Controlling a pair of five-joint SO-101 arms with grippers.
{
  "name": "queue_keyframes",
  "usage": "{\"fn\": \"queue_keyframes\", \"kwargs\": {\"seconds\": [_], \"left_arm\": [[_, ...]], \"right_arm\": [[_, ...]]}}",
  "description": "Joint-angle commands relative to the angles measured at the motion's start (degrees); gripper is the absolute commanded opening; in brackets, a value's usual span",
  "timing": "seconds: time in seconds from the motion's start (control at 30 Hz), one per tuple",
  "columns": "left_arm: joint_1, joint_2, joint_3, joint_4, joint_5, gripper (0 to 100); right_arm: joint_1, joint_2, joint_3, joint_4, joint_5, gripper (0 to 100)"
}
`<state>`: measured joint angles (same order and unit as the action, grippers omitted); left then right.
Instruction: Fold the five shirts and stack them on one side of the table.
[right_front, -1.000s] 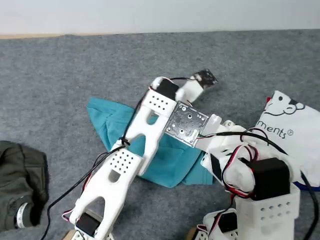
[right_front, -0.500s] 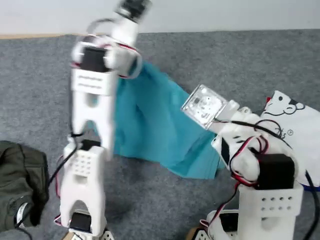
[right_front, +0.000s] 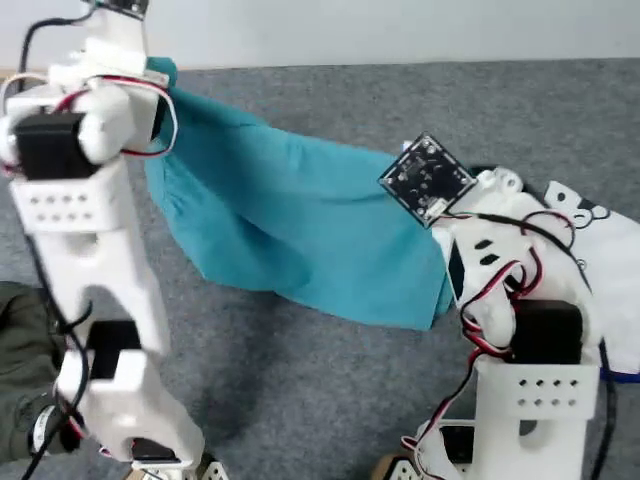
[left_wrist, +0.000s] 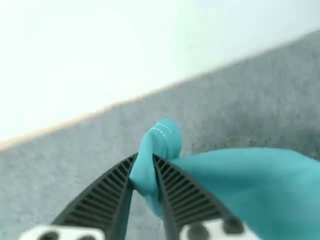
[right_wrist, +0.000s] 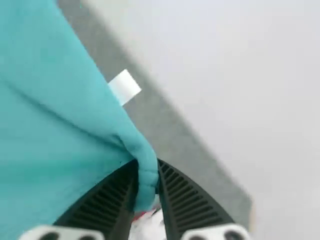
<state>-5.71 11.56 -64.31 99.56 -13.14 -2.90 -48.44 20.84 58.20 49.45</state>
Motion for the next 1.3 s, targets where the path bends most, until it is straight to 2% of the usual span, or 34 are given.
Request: {"fn": "queue_keyframes", "kwargs": {"seconds": [0.0,0.27,0.5,0.73,1.13,1.27], "left_arm": [[-0.5,-7.7,0.2,-1.8,-0.7,0],[-0.6,-18.5,0.2,-11.3,-0.7,0],[-0.6,-25.9,0.2,-16.2,-1.1,0],[-0.6,-30.3,0.6,-15.5,-1.1,0],[-0.7,-39.4,0.5,-15.4,-2.8,0],[-0.7,-42.6,0.6,-15.4,-6.0,0]], "right_arm": [[0.6,-0.7,-1.1,-9.6,-0.3,0.9],[0.7,-1.0,-7.2,-21.3,-0.3,0.9],[2.9,-1.0,-14.5,-22.1,-0.3,0.9],[7.3,-1.0,-18.3,-21.8,-0.3,1.0],[7.3,-4.2,-22.1,-21.2,-0.2,1.0],[7.2,-7.6,-22.1,-16.7,4.9,1.0]]}}
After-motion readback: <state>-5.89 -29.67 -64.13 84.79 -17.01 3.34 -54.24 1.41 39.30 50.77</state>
